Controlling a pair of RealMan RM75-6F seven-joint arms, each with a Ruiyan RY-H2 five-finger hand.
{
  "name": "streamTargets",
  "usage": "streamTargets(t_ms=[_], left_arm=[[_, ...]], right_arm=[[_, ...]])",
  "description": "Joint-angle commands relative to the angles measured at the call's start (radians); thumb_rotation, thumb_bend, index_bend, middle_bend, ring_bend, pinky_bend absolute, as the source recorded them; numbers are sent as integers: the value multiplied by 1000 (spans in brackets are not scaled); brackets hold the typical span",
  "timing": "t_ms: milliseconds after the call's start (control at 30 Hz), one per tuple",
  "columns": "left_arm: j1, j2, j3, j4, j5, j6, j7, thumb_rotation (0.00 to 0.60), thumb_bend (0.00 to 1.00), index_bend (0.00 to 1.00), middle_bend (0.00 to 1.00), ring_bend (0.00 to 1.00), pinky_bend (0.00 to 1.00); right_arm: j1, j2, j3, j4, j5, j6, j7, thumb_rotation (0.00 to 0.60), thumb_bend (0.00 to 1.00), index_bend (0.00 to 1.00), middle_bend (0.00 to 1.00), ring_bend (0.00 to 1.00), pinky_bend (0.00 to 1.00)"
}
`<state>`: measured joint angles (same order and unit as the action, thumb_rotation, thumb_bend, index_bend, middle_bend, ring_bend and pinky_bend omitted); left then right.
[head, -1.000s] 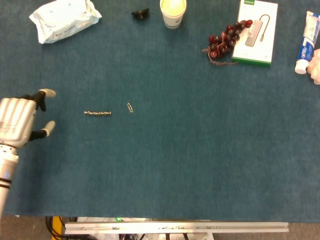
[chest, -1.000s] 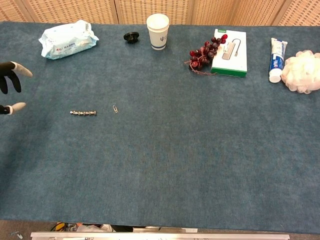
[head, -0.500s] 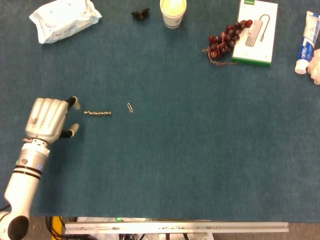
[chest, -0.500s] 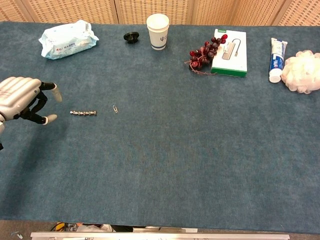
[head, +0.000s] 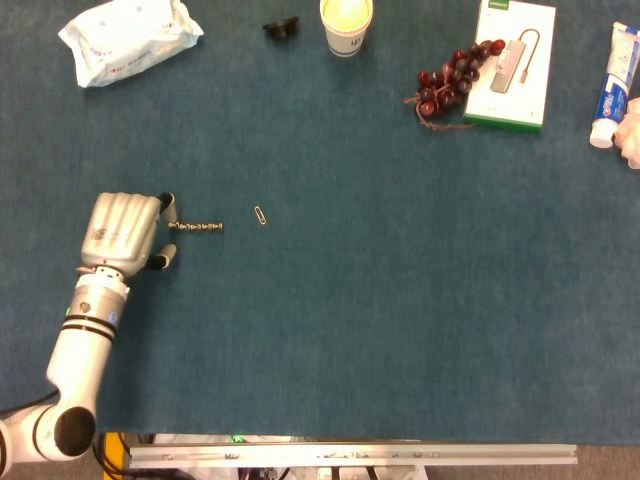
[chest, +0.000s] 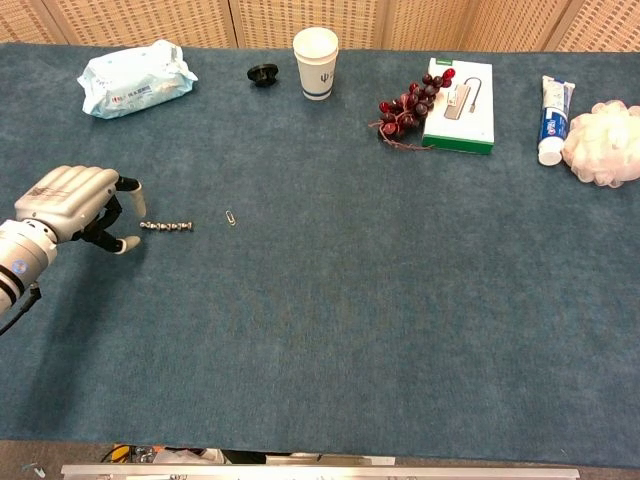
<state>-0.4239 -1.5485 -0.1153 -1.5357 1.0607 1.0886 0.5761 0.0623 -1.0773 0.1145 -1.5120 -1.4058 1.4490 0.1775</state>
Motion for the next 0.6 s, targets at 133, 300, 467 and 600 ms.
streamTargets(t_ms=[133, 300, 467, 600], left_arm=[[-26, -38, -13, 34, -50, -6, 26, 600, 237, 447, 893, 914, 1000], [-44, -53, -20, 60, -78, -18, 24, 600, 237, 467, 899, 919, 1000], [-56, -64, -21, 79, -98, -22, 23, 600, 238, 477, 903, 922, 1000], [-64, -71, -21, 91, -112, -20, 26, 600, 239, 493, 906, 923, 1000]], right_arm=[[-2, -1, -1, 5, 2, -2, 5, 600, 300, 394, 391, 379, 510], [-6, 0, -1, 7, 8, -2, 8, 600, 300, 394, 391, 380, 510], [-9, 1, -1, 6, 9, 0, 9, 600, 300, 394, 391, 383, 510], [-11, 2, -1, 5, 9, 0, 9, 600, 300, 394, 391, 384, 510]])
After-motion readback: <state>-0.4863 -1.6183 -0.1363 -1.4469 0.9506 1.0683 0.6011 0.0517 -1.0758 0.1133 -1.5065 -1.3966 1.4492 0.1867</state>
